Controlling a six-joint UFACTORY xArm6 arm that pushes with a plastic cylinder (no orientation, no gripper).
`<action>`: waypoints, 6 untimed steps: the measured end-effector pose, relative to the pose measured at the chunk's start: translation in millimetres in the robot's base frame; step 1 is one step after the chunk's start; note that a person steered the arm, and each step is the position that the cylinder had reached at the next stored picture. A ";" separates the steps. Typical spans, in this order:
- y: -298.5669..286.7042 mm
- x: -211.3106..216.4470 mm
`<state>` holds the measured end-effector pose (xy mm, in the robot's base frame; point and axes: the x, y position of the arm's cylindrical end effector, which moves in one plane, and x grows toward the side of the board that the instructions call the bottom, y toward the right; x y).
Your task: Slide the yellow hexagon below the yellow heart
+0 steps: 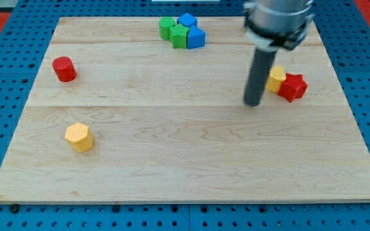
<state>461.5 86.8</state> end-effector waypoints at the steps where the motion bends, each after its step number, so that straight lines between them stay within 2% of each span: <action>1: -66.3 82.4; 2: -152.8 151.9; 3: -292.1 146.6; 4: -314.0 98.5; 5: -301.4 51.8; 6: -265.1 49.1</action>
<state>510.6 -178.4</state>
